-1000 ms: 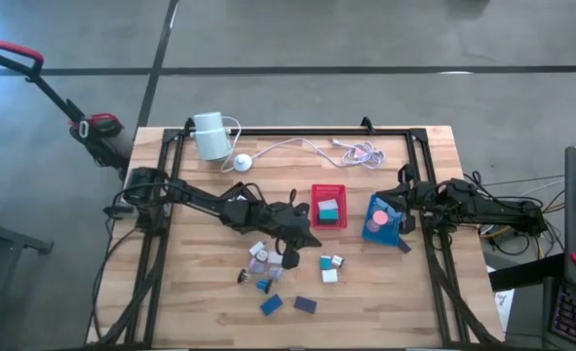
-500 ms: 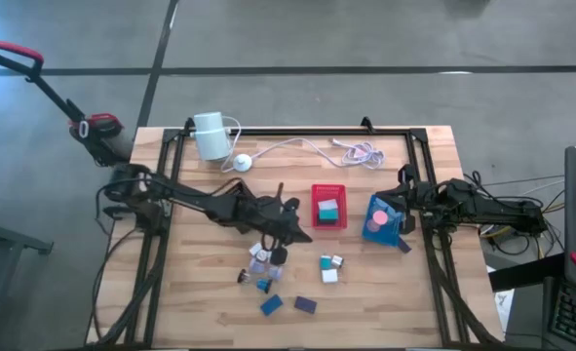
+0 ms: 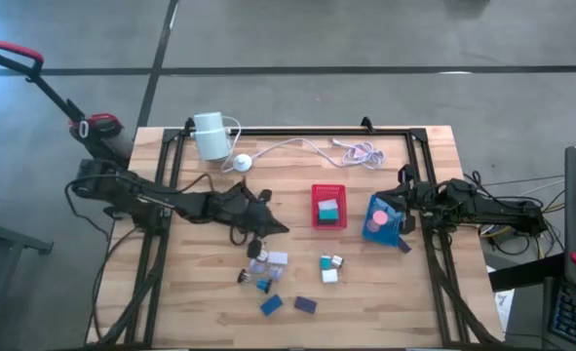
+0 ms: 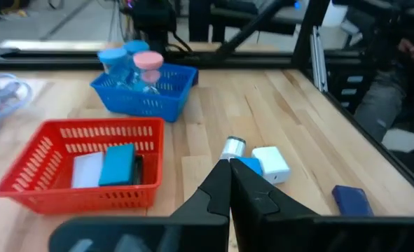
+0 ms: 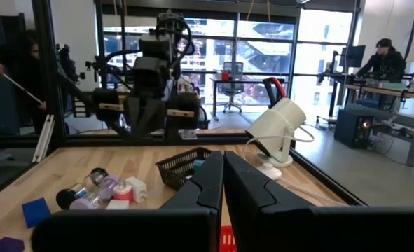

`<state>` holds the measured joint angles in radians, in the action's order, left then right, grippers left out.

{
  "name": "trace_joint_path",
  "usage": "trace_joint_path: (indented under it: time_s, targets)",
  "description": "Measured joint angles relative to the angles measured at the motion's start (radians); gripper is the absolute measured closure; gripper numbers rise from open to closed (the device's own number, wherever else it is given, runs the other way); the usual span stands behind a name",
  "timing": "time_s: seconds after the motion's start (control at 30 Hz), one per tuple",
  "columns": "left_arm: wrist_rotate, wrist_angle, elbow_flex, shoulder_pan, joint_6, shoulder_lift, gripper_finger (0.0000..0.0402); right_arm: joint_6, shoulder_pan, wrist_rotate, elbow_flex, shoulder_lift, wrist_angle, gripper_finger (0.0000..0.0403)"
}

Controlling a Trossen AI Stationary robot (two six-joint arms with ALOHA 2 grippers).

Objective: Pick & Place Office items
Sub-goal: Put the black hourglass into the blue bin

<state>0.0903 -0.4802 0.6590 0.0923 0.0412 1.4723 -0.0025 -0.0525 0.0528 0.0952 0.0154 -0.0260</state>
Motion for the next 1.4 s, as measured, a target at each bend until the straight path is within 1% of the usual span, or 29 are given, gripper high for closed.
trace_joint_path:
  time_s: [0.13,0.27,0.53,0.63,0.7,0.77,0.93,1.13,1.4]
  targets:
    - [-0.033,-0.036,-0.075,-0.001,0.011,-0.073,0.0396,0.0,0.0,0.0,0.0,0.0,0.0,0.0394]
    - [-0.037,-0.047,-0.135,-0.001,0.019,-0.134,0.0396,0.0,0.0,0.0,0.0,0.0,0.0,0.0394]
    - [-0.043,-0.103,-0.232,-0.001,0.011,-0.211,0.0396,0.002,0.0,0.001,0.0,0.0,0.0,0.0394]
    - [-0.105,-0.09,-0.281,-0.002,-0.004,-0.215,0.0396,0.0,0.0,0.0,0.0,0.001,0.0,0.0394]
    - [-0.13,-0.112,-0.293,-0.015,-0.012,-0.228,0.0396,0.001,0.0,0.0,0.0,0.0,0.0,0.0394]
    - [-0.13,-0.143,-0.3,-0.03,-0.042,-0.253,0.0396,0.001,0.0,0.001,0.0,0.0,0.0,0.0394]
    - [-0.079,-0.128,-0.306,-0.039,-0.02,-0.283,0.0396,0.001,0.0,0.0,0.0,0.0,0.0,0.0394]
    - [-0.071,-0.136,-0.306,-0.027,-0.007,-0.319,0.0396,0.001,0.0,0.0,0.0,0.0,0.0,0.0394]
    - [-0.033,-0.133,-0.305,-0.02,0.0,-0.321,0.0396,0.002,0.0,0.0,0.0,0.0,0.0,0.0394]
